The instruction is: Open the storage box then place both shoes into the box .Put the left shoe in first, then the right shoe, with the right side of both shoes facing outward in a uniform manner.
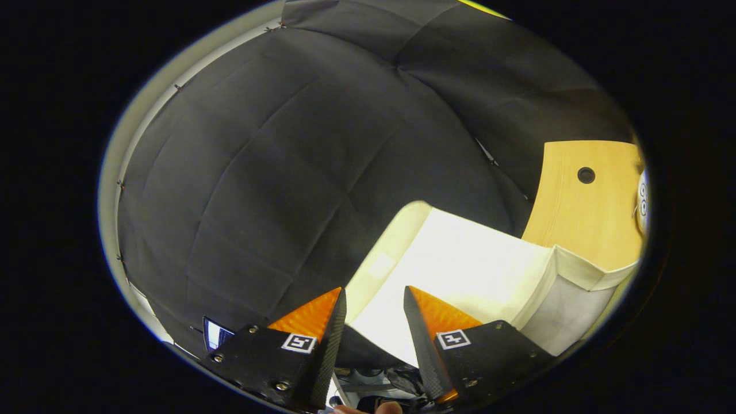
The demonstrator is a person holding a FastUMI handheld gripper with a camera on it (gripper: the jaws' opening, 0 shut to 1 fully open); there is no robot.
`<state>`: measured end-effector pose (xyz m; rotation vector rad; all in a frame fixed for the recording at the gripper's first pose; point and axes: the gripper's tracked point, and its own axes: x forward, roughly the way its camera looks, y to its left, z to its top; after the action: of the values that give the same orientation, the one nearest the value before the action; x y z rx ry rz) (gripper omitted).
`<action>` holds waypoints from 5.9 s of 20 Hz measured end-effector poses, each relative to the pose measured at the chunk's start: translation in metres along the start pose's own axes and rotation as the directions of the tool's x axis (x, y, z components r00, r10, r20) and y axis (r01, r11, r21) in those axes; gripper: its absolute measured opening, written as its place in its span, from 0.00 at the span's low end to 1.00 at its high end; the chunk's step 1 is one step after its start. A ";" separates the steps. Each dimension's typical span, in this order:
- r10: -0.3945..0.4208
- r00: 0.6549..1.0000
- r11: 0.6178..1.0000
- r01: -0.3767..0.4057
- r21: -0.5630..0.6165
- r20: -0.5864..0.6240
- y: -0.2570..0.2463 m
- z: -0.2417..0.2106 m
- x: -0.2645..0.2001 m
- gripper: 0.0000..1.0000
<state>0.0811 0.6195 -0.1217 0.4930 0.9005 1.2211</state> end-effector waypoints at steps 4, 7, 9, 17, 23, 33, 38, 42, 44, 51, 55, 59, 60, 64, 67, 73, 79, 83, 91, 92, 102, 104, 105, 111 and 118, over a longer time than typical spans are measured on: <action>-0.055 0.998 0.999 0.055 -0.002 0.007 -0.015 0.000 -0.027 0.81; -0.114 0.993 0.993 0.115 -0.033 0.029 -0.036 0.005 -0.053 0.94; -0.146 0.988 0.988 0.148 -0.051 0.050 -0.046 0.007 -0.074 0.95; -0.238 0.963 0.968 0.246 -0.051 0.122 -0.088 -0.004 -0.171 0.95; -0.329 0.928 0.942 0.336 -0.011 0.174 -0.136 -0.017 -0.240 0.95; -0.542 0.826 0.840 0.539 0.062 0.158 -0.238 -0.067 -0.350 0.95; -0.618 0.781 0.786 0.616 0.051 0.093 -0.276 -0.104 -0.376 0.95; -0.648 0.762 0.761 0.647 0.050 0.003 -0.298 -0.145 -0.377 0.95; -0.658 0.753 0.751 0.658 0.043 -0.033 -0.307 -0.160 -0.377 0.95; -0.685 0.716 0.721 0.693 0.011 -0.136 -0.335 -0.195 -0.370 0.95; -0.706 0.675 0.696 0.718 -0.034 -0.215 -0.356 -0.212 -0.363 0.95; -0.723 0.622 0.671 0.736 -0.092 -0.301 -0.374 -0.224 -0.354 0.94; -0.723 0.615 0.670 0.735 -0.103 -0.314 -0.376 -0.225 -0.352 0.94; -0.675 0.641 0.702 0.710 -0.050 -0.365 -0.373 -0.233 -0.333 0.82; -0.691 0.623 0.673 0.739 -0.013 -0.367 -0.378 -0.233 -0.334 0.22; -0.647 0.648 0.661 0.739 0.127 -0.401 -0.366 -0.227 -0.342 0.05; -0.596 0.705 0.686 0.696 0.212 -0.385 -0.341 -0.217 -0.346 0.05; -0.601 0.714 0.696 0.688 0.203 -0.360 -0.319 -0.200 -0.354 0.05; -0.613 0.738 0.732 0.665 0.149 -0.282 -0.265 -0.152 -0.360 0.05; -0.608 0.745 0.740 0.657 0.146 -0.274 -0.255 -0.145 -0.356 0.05; -0.567 0.790 0.808 0.588 0.027 -0.233 -0.183 -0.082 -0.297 0.05; -0.556 0.797 0.821 0.571 -0.005 -0.235 -0.172 -0.073 -0.276 0.05; -0.552 0.799 0.825 0.565 -0.018 -0.239 -0.166 -0.069 -0.265 0.05; -0.586 0.757 0.807 0.575 -0.131 -0.288 -0.153 -0.062 -0.198 0.04; -0.603 0.716 0.797 0.565 -0.214 -0.352 -0.150 -0.076 -0.148 0.05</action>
<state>0.0968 0.4243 -0.2308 -0.1478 1.2307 0.7668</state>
